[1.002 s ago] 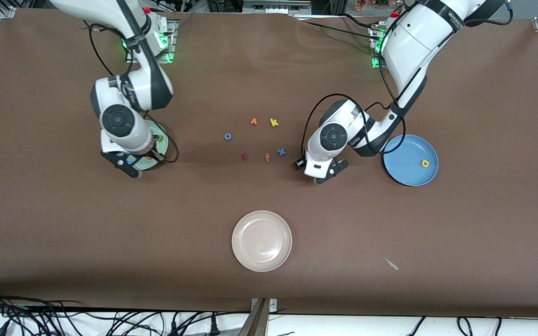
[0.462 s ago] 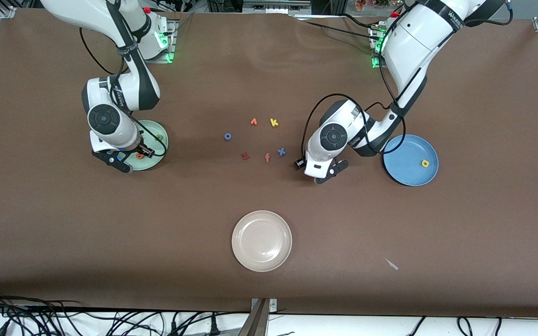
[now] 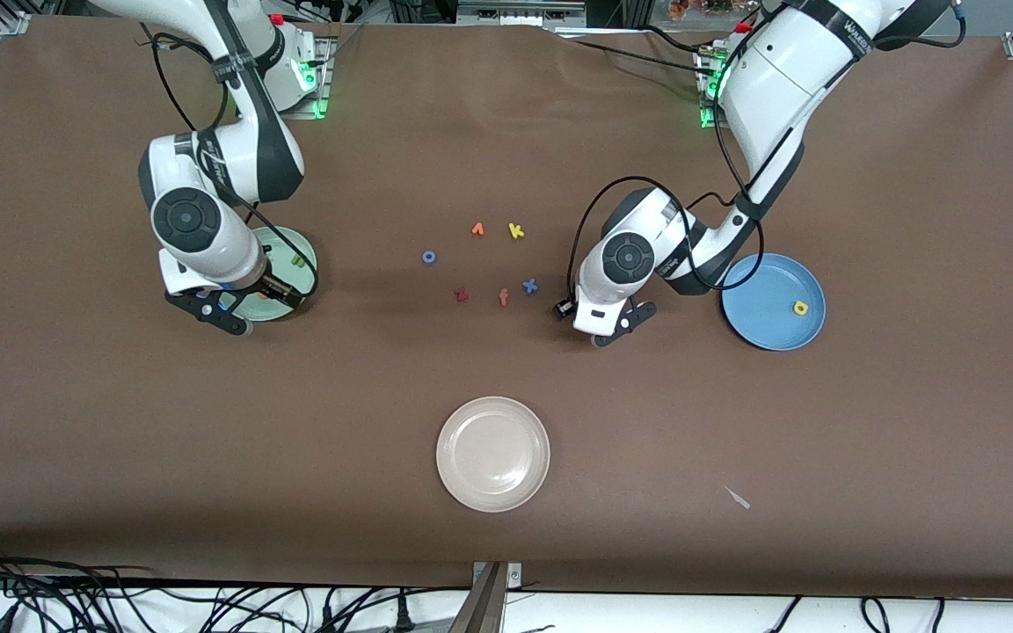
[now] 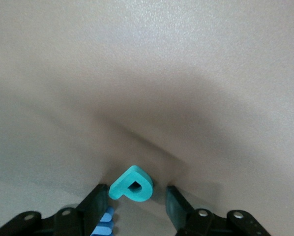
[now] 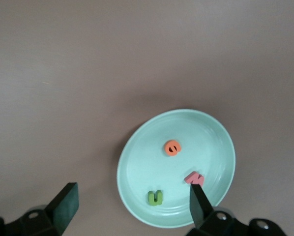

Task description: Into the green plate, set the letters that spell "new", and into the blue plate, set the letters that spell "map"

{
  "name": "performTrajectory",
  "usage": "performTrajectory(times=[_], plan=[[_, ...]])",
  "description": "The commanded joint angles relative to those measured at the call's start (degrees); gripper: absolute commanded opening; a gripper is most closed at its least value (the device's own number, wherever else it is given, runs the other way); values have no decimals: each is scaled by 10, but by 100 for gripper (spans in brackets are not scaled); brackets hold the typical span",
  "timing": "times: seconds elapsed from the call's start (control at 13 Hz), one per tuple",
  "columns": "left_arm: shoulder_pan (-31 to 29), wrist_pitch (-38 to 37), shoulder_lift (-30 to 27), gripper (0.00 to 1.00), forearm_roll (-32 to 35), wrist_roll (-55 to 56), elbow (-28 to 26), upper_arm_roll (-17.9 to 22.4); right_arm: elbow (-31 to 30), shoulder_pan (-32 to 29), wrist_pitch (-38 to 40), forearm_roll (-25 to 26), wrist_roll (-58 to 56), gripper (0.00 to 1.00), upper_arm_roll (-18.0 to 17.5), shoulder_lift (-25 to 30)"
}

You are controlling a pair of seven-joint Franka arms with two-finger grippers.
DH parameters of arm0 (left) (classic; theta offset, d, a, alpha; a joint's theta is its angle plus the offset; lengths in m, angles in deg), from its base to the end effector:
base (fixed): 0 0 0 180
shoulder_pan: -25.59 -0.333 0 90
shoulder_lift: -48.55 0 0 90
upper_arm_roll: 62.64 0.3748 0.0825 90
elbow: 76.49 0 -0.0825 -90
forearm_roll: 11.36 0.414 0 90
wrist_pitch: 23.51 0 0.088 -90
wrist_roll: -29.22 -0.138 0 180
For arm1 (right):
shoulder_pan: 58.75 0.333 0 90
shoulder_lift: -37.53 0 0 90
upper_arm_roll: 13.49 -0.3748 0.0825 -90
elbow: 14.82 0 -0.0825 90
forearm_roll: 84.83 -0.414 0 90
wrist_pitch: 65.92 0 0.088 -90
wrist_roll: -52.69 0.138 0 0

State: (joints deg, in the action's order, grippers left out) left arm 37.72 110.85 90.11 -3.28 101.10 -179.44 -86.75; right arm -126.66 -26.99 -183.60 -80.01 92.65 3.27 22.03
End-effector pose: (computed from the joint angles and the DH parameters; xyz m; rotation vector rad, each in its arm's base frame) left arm 0.5704 -0.3900 0.1547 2.9653 0.9123 -0.3314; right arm 0.6013 0.1613 0.3434 2.8797 -0.5637 -0.1058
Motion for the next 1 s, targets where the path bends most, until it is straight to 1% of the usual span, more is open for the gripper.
performTrajectory(times=[0.0, 0.15, 0.23, 0.31, 0.39, 0.46, 0.62, 0.69, 0.85, 0.92], plan=[[2, -6, 6, 53, 4, -2, -2, 6, 75, -2, 83, -9, -106, 100, 12, 12], [2, -6, 6, 51, 4, -2, -2, 5, 118, -3, 132, -24, -202, 100, 44, 30], [2, -6, 6, 49, 4, -1, -2, 5, 134, -3, 156, -48, -253, 100, 69, 38], [2, -6, 6, 49, 4, -2, -2, 6, 148, -3, 182, -79, -291, 100, 96, 46], [2, -6, 6, 49, 4, -2, -2, 6, 153, -3, 215, -84, -317, 100, 109, 61], [1, -6, 6, 49, 4, -2, -1, 7, 161, -3, 234, -86, -333, 100, 121, 64], [1, -6, 6, 49, 4, -2, -1, 8, 183, -3, 242, -88, -362, 100, 136, 81], [1, -6, 6, 49, 4, -2, -1, 9, 200, -3, 249, -81, -365, 100, 135, 81], [1, -6, 7, 49, 5, -2, -1, 9, 250, -8, 328, -81, -366, 100, 134, 72], [0, -6, 7, 54, 5, -2, -1, 9, 268, -16, 343, -82, -367, 100, 137, 68]])
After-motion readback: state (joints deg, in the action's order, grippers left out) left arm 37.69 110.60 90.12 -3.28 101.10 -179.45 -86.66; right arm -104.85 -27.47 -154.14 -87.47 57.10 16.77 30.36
